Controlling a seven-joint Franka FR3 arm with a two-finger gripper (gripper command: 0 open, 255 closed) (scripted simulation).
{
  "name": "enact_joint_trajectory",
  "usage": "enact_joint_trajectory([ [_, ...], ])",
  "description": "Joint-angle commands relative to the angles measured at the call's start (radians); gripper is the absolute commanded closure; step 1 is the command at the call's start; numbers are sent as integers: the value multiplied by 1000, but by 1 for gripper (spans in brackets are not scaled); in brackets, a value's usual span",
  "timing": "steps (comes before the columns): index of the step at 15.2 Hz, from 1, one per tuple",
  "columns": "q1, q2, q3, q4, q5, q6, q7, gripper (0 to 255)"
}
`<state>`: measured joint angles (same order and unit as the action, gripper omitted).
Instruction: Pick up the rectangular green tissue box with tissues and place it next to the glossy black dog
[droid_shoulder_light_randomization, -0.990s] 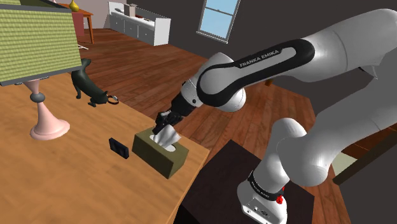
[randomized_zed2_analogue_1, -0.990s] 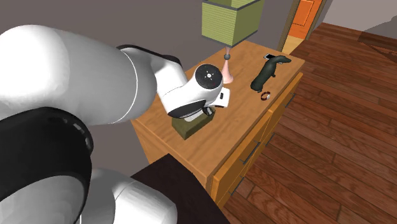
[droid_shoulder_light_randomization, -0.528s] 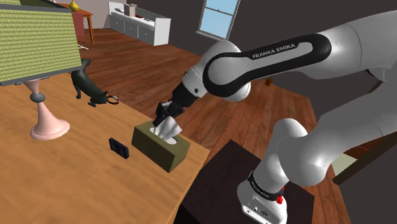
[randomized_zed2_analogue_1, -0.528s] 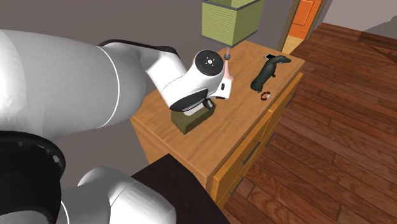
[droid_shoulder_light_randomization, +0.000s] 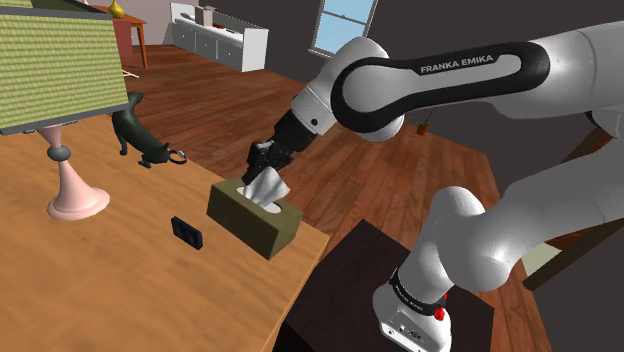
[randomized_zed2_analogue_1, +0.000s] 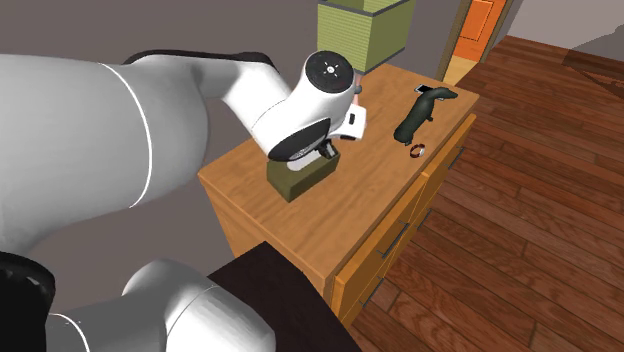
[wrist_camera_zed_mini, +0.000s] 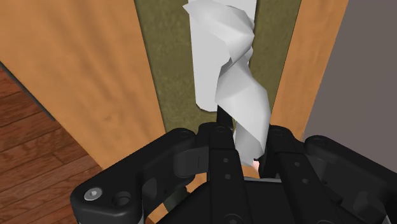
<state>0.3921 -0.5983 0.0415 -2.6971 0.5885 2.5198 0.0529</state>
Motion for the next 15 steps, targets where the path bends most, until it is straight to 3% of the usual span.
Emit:
enact_joint_trajectory([
  [1,-11,-11,2,20,-17,-31,17,255],
  [15,-56,-66,10,165,-98,-223,113,255],
])
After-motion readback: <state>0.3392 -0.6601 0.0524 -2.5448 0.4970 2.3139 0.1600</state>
